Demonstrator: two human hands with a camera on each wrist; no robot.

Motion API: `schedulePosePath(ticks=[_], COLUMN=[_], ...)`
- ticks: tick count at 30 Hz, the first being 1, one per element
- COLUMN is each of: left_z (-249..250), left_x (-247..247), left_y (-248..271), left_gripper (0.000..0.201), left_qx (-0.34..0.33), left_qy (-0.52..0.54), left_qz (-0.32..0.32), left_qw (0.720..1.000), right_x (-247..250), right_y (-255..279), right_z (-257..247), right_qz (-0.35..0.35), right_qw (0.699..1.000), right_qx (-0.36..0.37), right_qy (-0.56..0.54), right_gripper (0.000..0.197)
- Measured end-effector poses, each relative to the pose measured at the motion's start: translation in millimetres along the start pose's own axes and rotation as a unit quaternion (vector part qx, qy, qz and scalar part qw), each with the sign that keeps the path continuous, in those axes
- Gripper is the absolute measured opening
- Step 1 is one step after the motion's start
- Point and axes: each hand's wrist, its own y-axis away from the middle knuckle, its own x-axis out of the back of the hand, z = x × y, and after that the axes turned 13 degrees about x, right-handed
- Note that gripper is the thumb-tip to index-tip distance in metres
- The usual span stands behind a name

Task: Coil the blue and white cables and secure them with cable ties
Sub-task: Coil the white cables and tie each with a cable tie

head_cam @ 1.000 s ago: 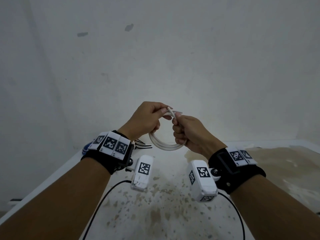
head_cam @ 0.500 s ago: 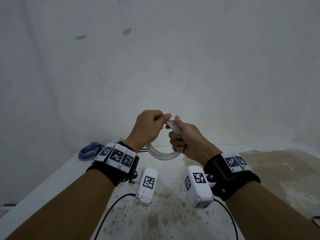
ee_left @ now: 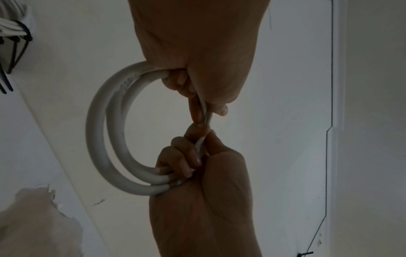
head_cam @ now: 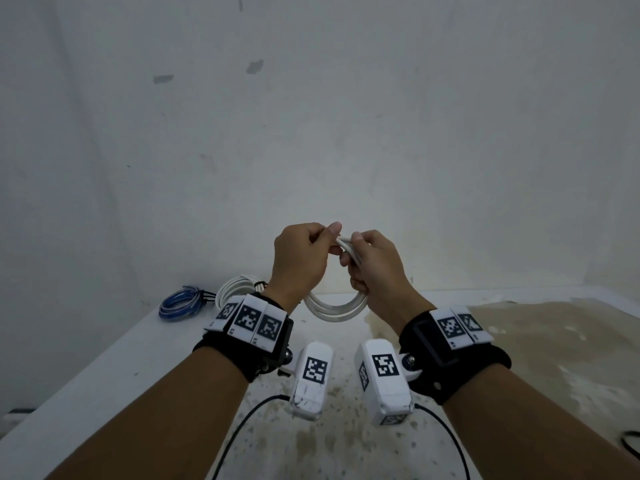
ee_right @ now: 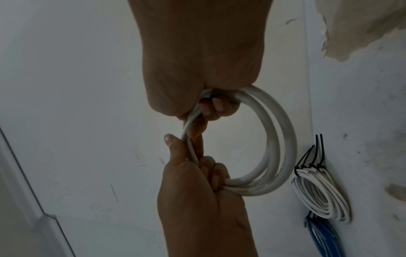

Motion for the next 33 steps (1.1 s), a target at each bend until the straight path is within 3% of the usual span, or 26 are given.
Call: schedulePosePath(ticks=[7,10,12,16,21,25,28,30,33], left_z=[-1,-4,-6,-7,-5,-9,-11,-11,-8], left_x=[-7,-10,-11,-9,-2,3,4,2,-1], left_y=[2,2,1,0,-3,-5,-2,1,2], left_gripper=[0.033,0.034,0.034,0.032,0.031,0.03,0.03,0.031,0.029], left_qx=[0.025,0.042,0.064,0.085,0.063,0.062,0.032,0.008,0.005], left_qy=[0.025,0.036,0.049,0.093,0.109,0.112,0.038,-0.006,-0.003], left_qz=[0.012,0.048,0.055,0.02,-0.023,-0.014,-0.013,-0.017,-0.008], left_qw=[0.999,0.997,0.995,0.992,0.992,0.992,0.999,1.0,1.0], right_x=[10,12,15,19,20,15,9,5,4], right_y=[-1,-1,0,3,2,1,2,2,3], right_z=[-2,0,3,7,8,7,6,4,5], right_qz=[-0.004,-0.027,-0.028,-0.035,-0.064,-0.041,-0.017,-0.025,-0.011], right_qw=[0.996,0.993,0.988,0.952,0.936,0.958,0.994,0.999,0.999], right_qx=[-0.057,-0.108,-0.135,-0.185,-0.204,-0.172,-0.085,-0.032,0.014], right_qy=[-0.067,-0.025,-0.062,-0.242,-0.28,-0.227,-0.071,0.02,0.047], right_gripper=[0.016,0.034,0.046,0.044,0.037,0.028,0.03,0.03,0.022])
